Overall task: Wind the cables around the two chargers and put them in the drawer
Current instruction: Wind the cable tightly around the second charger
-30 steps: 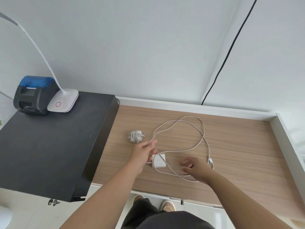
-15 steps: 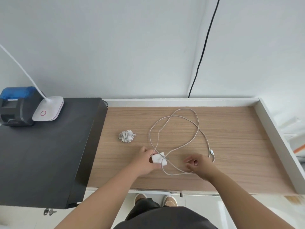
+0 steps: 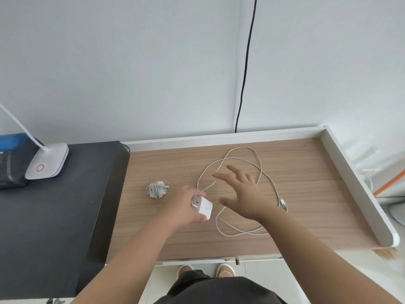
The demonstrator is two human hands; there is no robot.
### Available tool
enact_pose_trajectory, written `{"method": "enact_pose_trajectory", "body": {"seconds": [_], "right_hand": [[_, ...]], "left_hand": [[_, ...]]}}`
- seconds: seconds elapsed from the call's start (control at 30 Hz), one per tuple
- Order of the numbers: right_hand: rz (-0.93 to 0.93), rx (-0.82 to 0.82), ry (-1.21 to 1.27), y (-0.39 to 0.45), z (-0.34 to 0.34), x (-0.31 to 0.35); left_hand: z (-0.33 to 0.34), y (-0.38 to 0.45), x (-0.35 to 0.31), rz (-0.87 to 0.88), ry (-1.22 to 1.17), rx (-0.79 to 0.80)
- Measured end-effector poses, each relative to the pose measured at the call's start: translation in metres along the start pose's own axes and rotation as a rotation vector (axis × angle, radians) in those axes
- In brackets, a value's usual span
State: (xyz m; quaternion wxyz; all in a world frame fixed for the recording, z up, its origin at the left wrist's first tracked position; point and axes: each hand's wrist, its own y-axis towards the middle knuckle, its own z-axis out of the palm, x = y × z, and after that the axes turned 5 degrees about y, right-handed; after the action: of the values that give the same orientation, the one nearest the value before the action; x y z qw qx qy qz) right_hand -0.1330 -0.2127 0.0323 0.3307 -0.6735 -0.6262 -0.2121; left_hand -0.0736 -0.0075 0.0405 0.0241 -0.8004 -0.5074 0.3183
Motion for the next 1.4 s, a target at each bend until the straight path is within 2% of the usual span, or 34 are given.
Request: {"method": "enact_pose_trajectory", "body": {"seconds": [0.07,0.17,0.27,0.37,0.5,0.7,0.87,0.97,1.07,1.2,1.27,1.4], "right_hand": [[-0.068,-0.066,0.018,0.009,-0.001,0.007],[-0.140,-0.194,0.203,0.011,-0.017,0.014],[-0.111,-0.111,0.498,0.005,-0.050,0.024],[-0.162,-0.122,0.616,0.002,-0.075,0.033],[-0.152,-0.336,0.652,0.009,-0.090,0.036],[-0.043,-0.427,0.626,0.015,-0.077,0.034],[0.030,-0.525,0.686,0.012,-0.078,0.034],[0.042,-0.520,0.638,0.011,-0.077,0.034],[-0.011,-0.438,0.485,0.006,-0.062,0.036],[-0.210,-0.383,0.212,-0.009,-0.046,0.043],[-0.315,-0.359,0.097,-0.014,-0.049,0.047],[-0.390,-0.343,-0.016,-0.020,-0.062,0.058]], "left_hand": [[-0.015,-0.007,-0.010,0.006,-0.106,-0.045],[-0.030,-0.015,-0.018,-0.052,-0.551,-0.057],[-0.037,-0.021,-0.016,-0.079,-0.926,-0.061],[-0.043,-0.027,-0.018,-0.058,-0.982,0.024],[-0.047,-0.033,-0.022,0.035,-1.079,0.095],[-0.060,-0.034,-0.044,0.238,-1.512,0.109],[-0.072,-0.029,-0.063,0.355,-1.450,0.115],[-0.070,-0.024,-0.076,0.412,-1.397,0.103],[-0.070,-0.015,-0.089,0.396,-1.449,-0.059],[-0.077,-0.004,-0.091,0.219,-1.336,-0.369],[-0.077,-0.002,-0.086,0.169,-1.271,-0.442],[-0.072,0.002,-0.076,0.101,-1.115,-0.540]]}}
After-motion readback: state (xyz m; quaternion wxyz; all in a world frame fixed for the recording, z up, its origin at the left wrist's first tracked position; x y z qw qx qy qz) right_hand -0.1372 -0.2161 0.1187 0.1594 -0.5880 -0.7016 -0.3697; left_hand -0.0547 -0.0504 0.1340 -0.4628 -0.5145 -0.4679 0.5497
